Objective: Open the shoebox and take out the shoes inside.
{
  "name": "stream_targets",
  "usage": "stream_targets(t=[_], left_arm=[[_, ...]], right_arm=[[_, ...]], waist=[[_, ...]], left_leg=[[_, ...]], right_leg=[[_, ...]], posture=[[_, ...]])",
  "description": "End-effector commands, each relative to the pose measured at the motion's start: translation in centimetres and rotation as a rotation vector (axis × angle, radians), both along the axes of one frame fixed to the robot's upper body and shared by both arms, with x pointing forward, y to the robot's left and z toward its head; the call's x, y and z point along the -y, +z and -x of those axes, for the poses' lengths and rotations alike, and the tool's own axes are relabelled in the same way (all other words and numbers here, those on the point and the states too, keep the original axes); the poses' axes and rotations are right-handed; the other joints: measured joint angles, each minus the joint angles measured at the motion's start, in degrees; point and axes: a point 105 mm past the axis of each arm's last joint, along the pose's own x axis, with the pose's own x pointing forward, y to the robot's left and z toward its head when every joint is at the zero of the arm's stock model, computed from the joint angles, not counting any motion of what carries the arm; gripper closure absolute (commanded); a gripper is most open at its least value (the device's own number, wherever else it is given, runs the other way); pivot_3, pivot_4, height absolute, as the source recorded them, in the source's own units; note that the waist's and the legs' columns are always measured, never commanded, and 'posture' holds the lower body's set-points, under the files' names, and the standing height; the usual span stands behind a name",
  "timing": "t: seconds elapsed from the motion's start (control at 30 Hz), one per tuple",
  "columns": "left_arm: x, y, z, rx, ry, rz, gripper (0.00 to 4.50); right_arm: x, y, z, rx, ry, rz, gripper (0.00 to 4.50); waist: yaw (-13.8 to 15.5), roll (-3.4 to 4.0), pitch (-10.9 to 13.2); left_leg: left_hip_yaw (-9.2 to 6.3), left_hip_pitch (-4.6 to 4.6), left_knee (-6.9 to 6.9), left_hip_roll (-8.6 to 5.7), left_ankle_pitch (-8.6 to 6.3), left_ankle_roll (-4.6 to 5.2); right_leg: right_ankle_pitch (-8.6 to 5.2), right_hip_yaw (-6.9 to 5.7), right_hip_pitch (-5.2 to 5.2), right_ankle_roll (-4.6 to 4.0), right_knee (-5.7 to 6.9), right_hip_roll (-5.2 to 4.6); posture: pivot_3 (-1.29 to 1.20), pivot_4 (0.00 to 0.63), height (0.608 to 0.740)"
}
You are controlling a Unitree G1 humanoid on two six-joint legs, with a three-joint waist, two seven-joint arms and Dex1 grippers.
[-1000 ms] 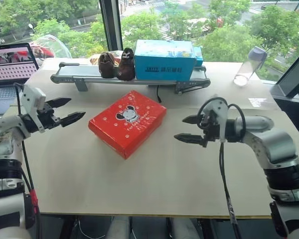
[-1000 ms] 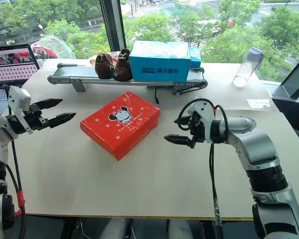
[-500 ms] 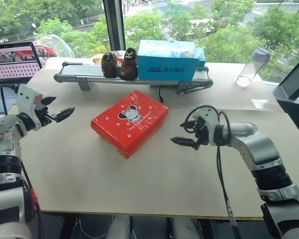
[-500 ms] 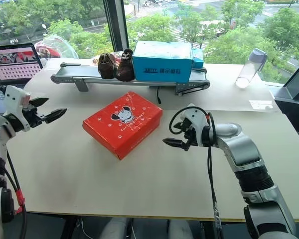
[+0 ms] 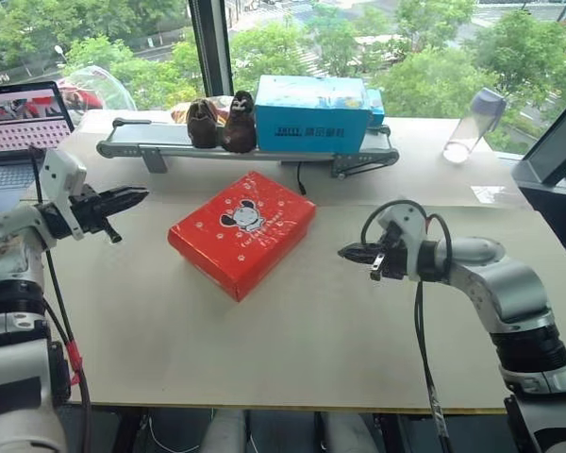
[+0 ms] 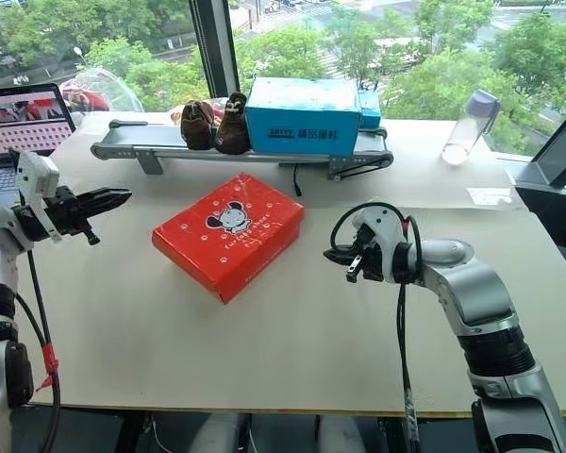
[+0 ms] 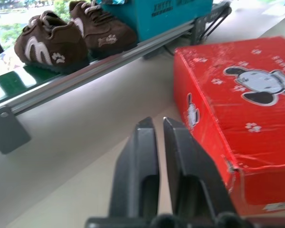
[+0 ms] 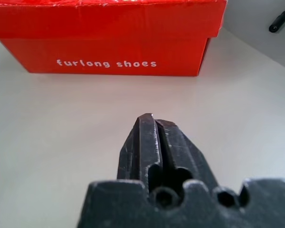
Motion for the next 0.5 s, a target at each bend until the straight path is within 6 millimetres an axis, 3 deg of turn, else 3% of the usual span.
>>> stream_targets(t=[0.03,0.2,0.33,0.5], left_arm=[[0.1,-1.6,-1.5,0.016,0.085,-0.107,4.47],[3.0,-4.9,-3.0,-0.003,0.068,-0.225,4.47],[6.4,-5.1,-3.5,0.033,-0.032,-0.181,4.47],[8.9,-5.4,-3.3,0.043,-0.144,-0.159,4.47]], right_arm=[[-0.6,-0.3,-1.0,0.037,-0.03,0.0,4.5],[-2.2,-1.8,-2.0,0.032,-0.063,0.026,4.5],[-4.1,-1.9,-2.5,0.031,-0.046,-0.002,4.5],[-5.5,-2.6,-2.8,0.02,-0.035,-0.02,4.5]], waist=[[0.0,-0.01,0.0],[0.0,-0.01,0.0],[-0.1,-0.04,0.0],[-0.1,-0.04,0.0]], left_leg=[[0.0,0.0,0.0,0.0,0.0,0.0],[0.0,-0.05,0.01,-0.03,0.0,0.0],[0.0,-0.1,0.02,-0.03,0.0,0.0],[-0.01,-0.07,0.02,-0.04,0.0,0.0]], right_leg=[[0.0,0.0,0.01,0.0,0.0,0.0],[0.0,0.0,-0.04,0.0,0.04,-0.01],[0.01,0.0,-0.08,0.01,0.05,-0.01],[0.01,0.0,-0.06,0.01,0.06,-0.01]], posture=[[0.0,0.15,0.74],[0.0,0.15,0.74],[0.0,0.15,0.74],[0.0,0.15,0.74]])
